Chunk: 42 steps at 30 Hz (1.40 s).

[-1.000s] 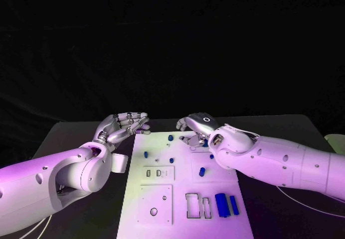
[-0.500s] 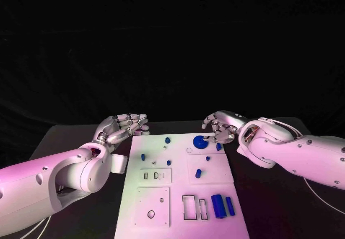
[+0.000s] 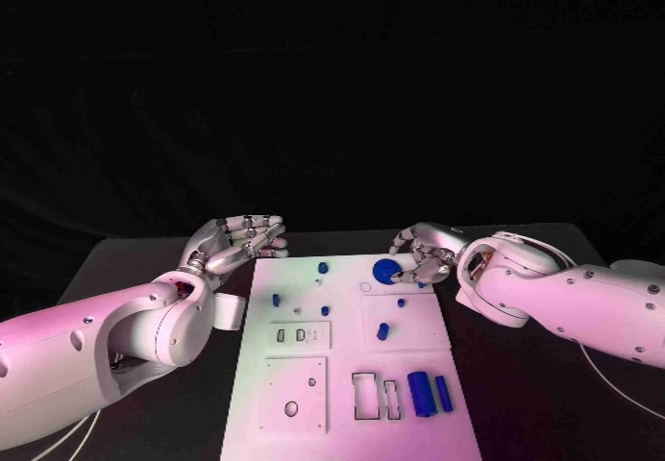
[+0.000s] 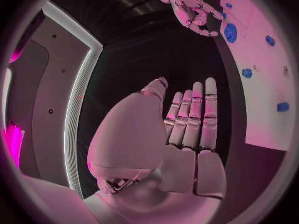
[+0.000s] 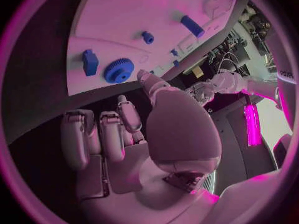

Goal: Assemble the parts on the task board

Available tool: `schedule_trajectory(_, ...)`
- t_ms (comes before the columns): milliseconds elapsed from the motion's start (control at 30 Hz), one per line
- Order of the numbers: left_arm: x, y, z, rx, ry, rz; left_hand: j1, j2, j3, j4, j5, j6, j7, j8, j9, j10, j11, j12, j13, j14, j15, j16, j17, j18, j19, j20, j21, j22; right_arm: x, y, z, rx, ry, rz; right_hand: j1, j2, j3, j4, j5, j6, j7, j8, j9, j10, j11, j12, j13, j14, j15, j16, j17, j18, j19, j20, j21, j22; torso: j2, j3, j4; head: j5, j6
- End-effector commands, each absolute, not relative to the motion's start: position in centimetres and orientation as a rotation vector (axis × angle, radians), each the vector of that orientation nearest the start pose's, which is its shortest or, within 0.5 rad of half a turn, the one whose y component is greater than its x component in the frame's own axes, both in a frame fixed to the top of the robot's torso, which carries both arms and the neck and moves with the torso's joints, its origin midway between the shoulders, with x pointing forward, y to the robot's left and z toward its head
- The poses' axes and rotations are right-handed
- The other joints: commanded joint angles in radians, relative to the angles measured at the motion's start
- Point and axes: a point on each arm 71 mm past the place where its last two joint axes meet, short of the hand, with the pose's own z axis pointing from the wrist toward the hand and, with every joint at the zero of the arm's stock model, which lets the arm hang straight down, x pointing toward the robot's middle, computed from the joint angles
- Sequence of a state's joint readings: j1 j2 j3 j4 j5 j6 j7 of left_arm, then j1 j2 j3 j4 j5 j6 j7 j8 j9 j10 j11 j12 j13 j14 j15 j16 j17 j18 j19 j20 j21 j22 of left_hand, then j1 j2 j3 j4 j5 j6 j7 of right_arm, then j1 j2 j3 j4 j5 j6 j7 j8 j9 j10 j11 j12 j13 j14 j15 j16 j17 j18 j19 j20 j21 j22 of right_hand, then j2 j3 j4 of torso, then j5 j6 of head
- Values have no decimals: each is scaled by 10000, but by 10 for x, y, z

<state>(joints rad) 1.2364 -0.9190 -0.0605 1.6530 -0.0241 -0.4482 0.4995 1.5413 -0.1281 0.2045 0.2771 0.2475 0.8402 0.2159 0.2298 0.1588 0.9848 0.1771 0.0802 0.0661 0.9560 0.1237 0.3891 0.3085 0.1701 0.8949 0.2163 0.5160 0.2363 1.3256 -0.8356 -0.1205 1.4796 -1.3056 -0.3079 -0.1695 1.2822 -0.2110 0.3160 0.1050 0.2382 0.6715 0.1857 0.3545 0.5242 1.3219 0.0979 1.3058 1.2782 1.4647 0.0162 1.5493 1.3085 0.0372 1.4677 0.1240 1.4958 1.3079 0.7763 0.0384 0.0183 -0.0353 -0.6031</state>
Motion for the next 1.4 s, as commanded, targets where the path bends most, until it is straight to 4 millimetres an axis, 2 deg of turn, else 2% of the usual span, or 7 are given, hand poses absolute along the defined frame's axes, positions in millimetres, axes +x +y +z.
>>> schedule_trajectory(33, 470, 214, -150, -10130, 12808, -15476, -20, -53, 58, 12, -47, -20, 101, -58, -15, -60, 20, -60, -4, -33, 34, -2, 14, 66, -49, 11, 36, 14, 511, -214, -164, 15, 17188, 5555, 132, 35, -69, 14, -25, -90, -8, 51, -23, 118, 8, 97, 88, 948, 86, 59, 2099, -105, 300, 59, 39, 1643, 7, 1, 12, 12, -33)
schedule_trajectory(100, 470, 214, -150, -10131, 12809, -15475, -20, -53, 58, 12, -47, -20, 101, -58, -15, -60, 20, -60, -4, -33, 34, -2, 14, 66, -49, 11, 36, 14, 513, -213, -166, 1, 17159, 5468, 166, 62, -75, 26, -14, -103, -3, 54, -34, 130, 12, 124, 112, 948, 90, 59, 2099, -110, 314, 64, 52, 1663, 3, -3, 9, 26, -53)
schedule_trajectory(300, 470, 215, -150, -10136, 12809, -15462, -20, -53, 58, 12, -47, -20, 101, -58, -15, -60, 20, -60, -4, -33, 34, -2, 14, 66, -49, 11, 36, 14, 517, -209, -170, -15, 17004, 5291, 222, 110, -82, 58, 34, -138, 7, 53, -60, 151, 22, 177, 159, 953, 99, 68, 2124, -118, 339, 74, 77, 1699, 12, 22, 22, 59, -99)
schedule_trajectory(600, 471, 215, -150, -10141, 12811, -15452, -14, -57, 69, 6, -46, -17, 102, -59, -15, -57, 22, -68, -3, -55, 38, -12, 20, 64, -72, 14, 43, 18, 519, -203, -171, -96, 16898, 5324, 250, 169, -66, 102, 73, -126, 11, 73, -78, 213, 28, 264, 246, 964, 107, 85, 2175, -133, 380, 82, 116, 1756, 36, 40, 23, 67, -104)
schedule_trajectory(767, 471, 215, -150, -10141, 12820, -15457, -14, -57, 69, 6, -46, -17, 102, -59, -15, -57, 22, -68, -3, -55, 38, -12, 20, 64, -72, 14, 43, 18, 521, -202, -173, -131, 16955, 5249, 307, 250, 20, 149, 101, -21, 1, 147, -98, 283, 21, 369, 345, 972, 107, 98, 2215, -150, 429, 90, 165, 1827, 31, 30, 25, 56, -117)
schedule_trajectory(967, 471, 215, -150, -10148, 12832, -15453, -14, -57, 69, 6, -46, -17, 102, -59, -15, -57, 22, -68, -3, -55, 38, -12, 20, 64, -72, 14, 43, 18, 522, -202, -174, -265, 17030, 5116, 420, 305, 238, 154, 109, 219, -35, 258, -158, 413, -11, 544, 514, 979, 85, 111, 2253, -169, 480, 79, 217, 1903, 34, 37, 26, 53, -143)
schedule_trajectory(1400, 471, 215, -151, -10163, 12846, -15429, -13, -57, 78, 4, -45, -16, 104, -60, -15, -54, 24, -74, -2, -67, 41, -18, 27, 64, -89, 17, 51, 23, 522, -203, -177, -543, 17398, 4926, 462, 300, 359, 138, 76, 325, -46, 283, -204, 458, -22, 605, 573, 986, 76, 121, 2285, -177, 503, 70, 240, 1938, 33, 36, 26, 49, -180)
